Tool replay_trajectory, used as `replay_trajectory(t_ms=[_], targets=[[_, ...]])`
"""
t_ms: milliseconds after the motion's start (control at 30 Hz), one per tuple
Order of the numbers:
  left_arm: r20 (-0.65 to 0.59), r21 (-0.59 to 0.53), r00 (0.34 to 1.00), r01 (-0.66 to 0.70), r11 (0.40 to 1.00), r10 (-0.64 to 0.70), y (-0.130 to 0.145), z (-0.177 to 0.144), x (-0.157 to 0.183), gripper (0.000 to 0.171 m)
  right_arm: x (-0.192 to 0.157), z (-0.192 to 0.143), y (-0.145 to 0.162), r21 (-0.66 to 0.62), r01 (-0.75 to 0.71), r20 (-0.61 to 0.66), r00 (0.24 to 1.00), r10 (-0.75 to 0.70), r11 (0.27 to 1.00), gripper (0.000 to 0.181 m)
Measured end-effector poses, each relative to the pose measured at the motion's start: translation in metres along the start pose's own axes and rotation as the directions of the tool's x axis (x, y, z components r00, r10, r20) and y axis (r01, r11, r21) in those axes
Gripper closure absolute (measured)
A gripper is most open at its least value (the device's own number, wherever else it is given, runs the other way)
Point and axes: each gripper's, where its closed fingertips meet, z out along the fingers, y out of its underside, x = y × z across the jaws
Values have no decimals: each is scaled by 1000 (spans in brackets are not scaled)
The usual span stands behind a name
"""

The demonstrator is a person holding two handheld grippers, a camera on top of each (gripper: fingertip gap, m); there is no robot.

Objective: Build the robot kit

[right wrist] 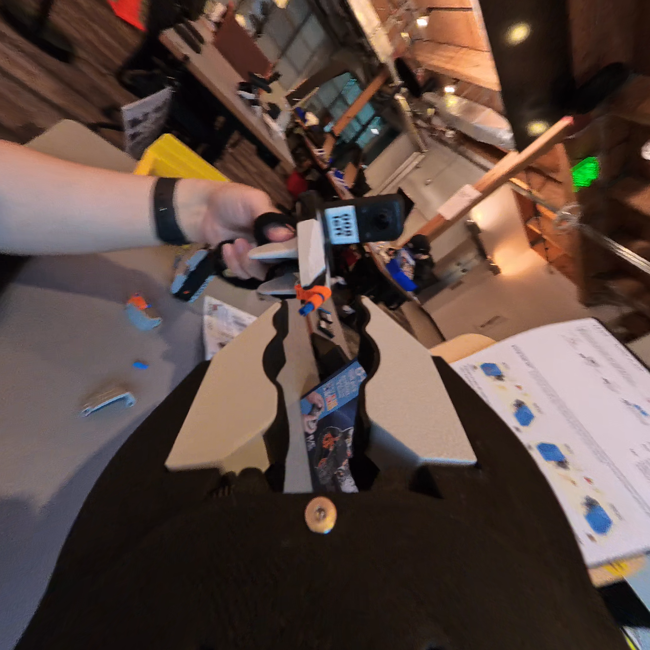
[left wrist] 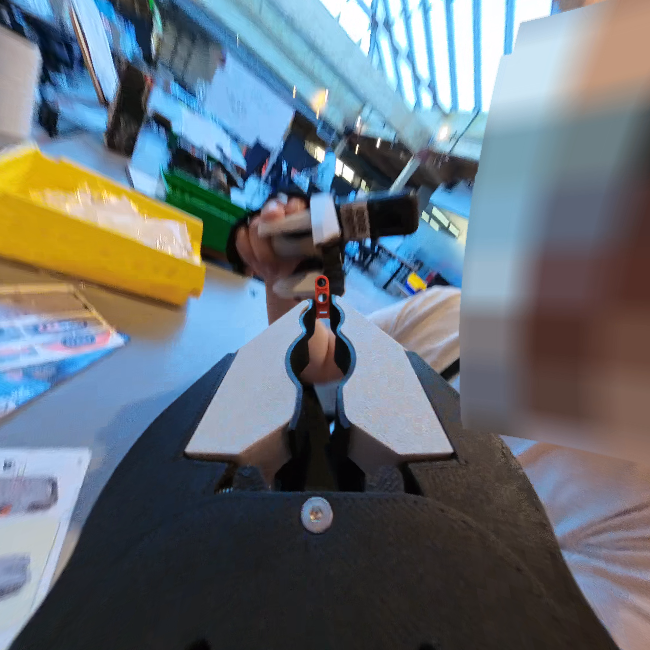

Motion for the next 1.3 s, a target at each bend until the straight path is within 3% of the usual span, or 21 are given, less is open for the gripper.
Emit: replay_trajectory(t_ms=[167, 367, 1300], targets=[[73, -274, 992, 121, 954, -105, 53, -6, -13, 166, -50, 0, 22, -73, 10, 284, 959, 11, 997, 140], [94, -390, 990, 137, 911, -109, 76, -8, -13, 166, -80, 11, 35, -111, 18, 407, 913, 29, 994, 151], [103, -450, 979, 201, 870, -173, 91, -8, -17, 166, -98, 15, 39, -122, 62, 491, 871, 6, 991, 157]])
